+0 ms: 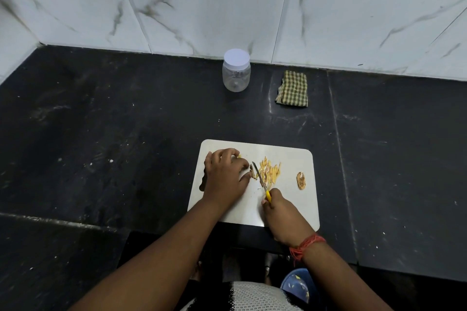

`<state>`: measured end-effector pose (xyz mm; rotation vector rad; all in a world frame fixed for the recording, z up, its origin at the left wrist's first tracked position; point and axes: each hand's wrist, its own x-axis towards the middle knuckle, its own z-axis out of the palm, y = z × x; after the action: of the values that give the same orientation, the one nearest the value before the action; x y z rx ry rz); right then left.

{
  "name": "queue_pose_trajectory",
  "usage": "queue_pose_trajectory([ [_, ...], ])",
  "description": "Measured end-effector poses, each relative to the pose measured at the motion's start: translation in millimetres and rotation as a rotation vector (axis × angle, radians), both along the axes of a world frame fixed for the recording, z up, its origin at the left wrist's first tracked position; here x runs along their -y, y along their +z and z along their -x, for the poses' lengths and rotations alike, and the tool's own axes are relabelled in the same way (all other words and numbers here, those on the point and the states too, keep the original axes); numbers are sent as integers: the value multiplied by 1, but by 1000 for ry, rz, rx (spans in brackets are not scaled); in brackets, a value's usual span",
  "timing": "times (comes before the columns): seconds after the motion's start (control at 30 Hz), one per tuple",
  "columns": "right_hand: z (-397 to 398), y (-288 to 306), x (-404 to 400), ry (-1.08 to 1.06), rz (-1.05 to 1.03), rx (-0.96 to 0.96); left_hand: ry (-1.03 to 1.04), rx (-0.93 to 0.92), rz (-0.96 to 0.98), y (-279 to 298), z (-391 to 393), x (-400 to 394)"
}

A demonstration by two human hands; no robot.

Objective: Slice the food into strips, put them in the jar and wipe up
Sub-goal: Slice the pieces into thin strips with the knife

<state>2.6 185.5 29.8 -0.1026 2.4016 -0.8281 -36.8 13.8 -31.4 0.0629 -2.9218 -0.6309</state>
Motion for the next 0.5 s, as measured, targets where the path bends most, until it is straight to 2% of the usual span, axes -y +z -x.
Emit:
queue_pose_trajectory([
  [0.5, -6, 0, 3, 60, -39, -96, 77, 56, -60, 0, 5, -4],
])
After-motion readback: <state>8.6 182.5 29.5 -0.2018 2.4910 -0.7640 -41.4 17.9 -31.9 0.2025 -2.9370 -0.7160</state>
